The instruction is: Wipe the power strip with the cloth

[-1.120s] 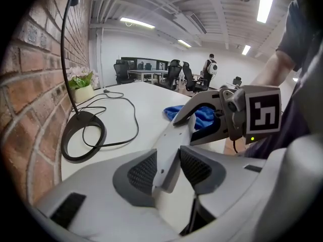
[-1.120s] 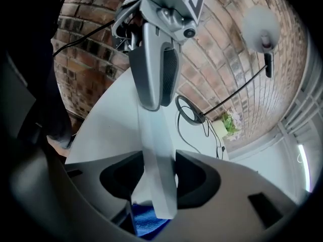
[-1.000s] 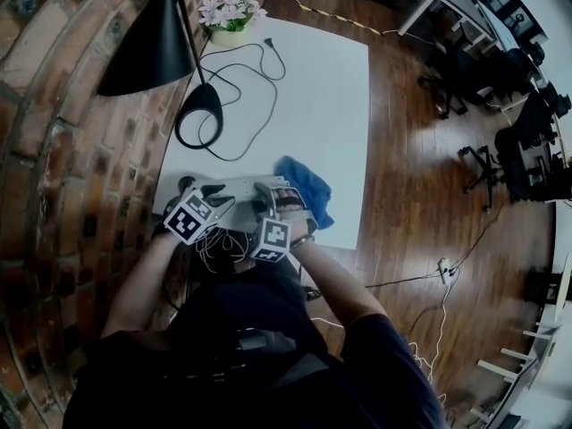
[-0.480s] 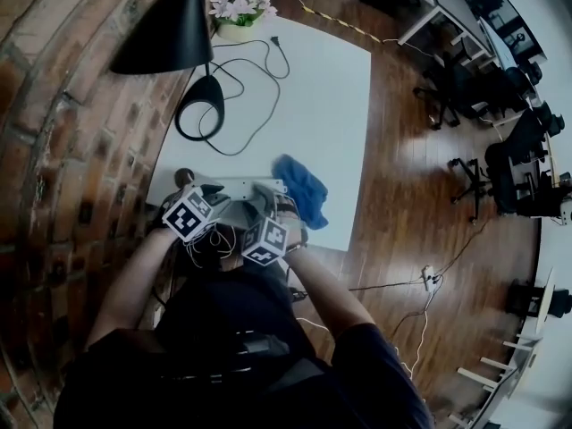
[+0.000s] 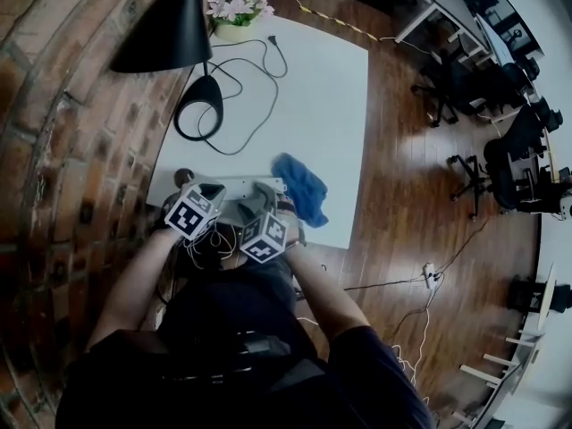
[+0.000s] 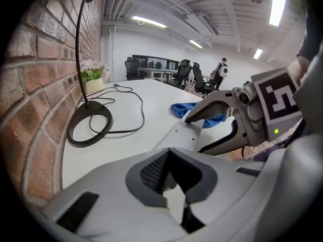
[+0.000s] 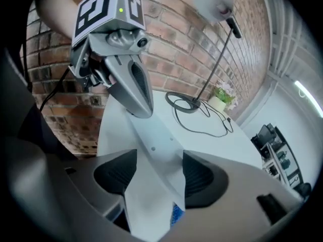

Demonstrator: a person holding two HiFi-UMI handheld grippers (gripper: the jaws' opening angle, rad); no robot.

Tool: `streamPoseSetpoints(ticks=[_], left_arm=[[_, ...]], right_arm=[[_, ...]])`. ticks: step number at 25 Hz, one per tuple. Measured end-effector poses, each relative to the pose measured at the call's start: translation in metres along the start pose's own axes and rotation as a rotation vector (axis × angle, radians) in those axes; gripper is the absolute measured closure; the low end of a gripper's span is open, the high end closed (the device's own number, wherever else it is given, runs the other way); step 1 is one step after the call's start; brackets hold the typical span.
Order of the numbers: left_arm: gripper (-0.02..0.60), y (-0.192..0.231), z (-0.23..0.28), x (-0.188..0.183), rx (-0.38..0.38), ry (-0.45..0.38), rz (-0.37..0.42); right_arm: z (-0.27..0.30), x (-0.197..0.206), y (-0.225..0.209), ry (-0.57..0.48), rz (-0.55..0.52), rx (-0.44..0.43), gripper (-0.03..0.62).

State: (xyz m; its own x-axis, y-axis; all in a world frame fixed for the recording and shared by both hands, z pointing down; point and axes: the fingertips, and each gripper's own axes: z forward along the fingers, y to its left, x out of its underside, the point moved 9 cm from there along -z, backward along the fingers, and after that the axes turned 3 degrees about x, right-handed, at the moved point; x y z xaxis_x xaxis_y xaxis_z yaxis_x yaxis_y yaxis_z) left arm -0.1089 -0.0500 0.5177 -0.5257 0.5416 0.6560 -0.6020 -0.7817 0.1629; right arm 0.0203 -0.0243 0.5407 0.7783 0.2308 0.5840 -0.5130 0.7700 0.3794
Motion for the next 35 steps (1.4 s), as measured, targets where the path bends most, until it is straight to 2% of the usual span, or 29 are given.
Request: streamPoseSetpoints(ticks=[2,5,6,9,13,15,17,20,21,24,27,31,33,35], left_arm=[[0.569,0.000,0.000,-0.001,-0.005,0.003,0.003],[0.569,0.000,0.001,-0.001,-0.006,0.003,0.011],[0.569,0.000,0.001,-0.002,-0.011,0.006,0.018],[0.569,-0.001,0.003,-0.003,-0.031,0.035,0.040],[0.568,-0.007,0.003,0.001,-0.049,0.036,0.060],[0.568,-0.007,0.000,0.001,-0.062,0.024,0.073],[0.568,-0.006,-0.001,0.000,-0.070,0.011,0.078],[0.568,-0.005,0.001,0.004,-0.069,0.024,0.069],[0.566,-0.006,0.002,0.003,-0.074,0.033,0.068],[0.566,-0.010,0.003,-0.001,-0.093,0.058,0.076],[0.565,-0.012,0.004,-0.005,-0.123,0.095,0.080],[0.565,-0.015,0.008,-0.011,-0.154,0.165,0.078],[0.565,-0.016,0.009,-0.014,-0.168,0.186,0.064],[0.565,-0.019,0.012,-0.015,-0.203,0.200,0.063]], right_arm=[[-0.001,-0.001,0.000,-0.016,0.052,0.022,0.301],[-0.001,0.002,-0.001,-0.044,0.069,0.049,0.318],[-0.001,0.002,-0.001,-0.047,0.069,0.047,0.339],[-0.004,0.000,-0.006,-0.018,0.102,0.004,0.347],[-0.025,0.011,-0.017,0.044,0.283,-0.053,0.372],[-0.043,0.024,-0.031,0.043,0.393,0.000,0.372],[-0.063,0.044,-0.050,0.062,0.483,0.087,0.372],[-0.079,0.080,-0.074,0.147,0.561,0.171,0.371],[-0.079,0.090,-0.080,0.177,0.554,0.181,0.362],[-0.065,0.110,-0.092,0.240,0.446,0.188,0.327],[-0.048,0.117,-0.093,0.231,0.401,0.145,0.327],[-0.041,0.118,-0.096,0.157,0.367,0.061,0.387],[-0.040,0.119,-0.091,0.128,0.339,0.024,0.463],[-0.040,0.120,-0.088,0.124,0.302,0.012,0.504]])
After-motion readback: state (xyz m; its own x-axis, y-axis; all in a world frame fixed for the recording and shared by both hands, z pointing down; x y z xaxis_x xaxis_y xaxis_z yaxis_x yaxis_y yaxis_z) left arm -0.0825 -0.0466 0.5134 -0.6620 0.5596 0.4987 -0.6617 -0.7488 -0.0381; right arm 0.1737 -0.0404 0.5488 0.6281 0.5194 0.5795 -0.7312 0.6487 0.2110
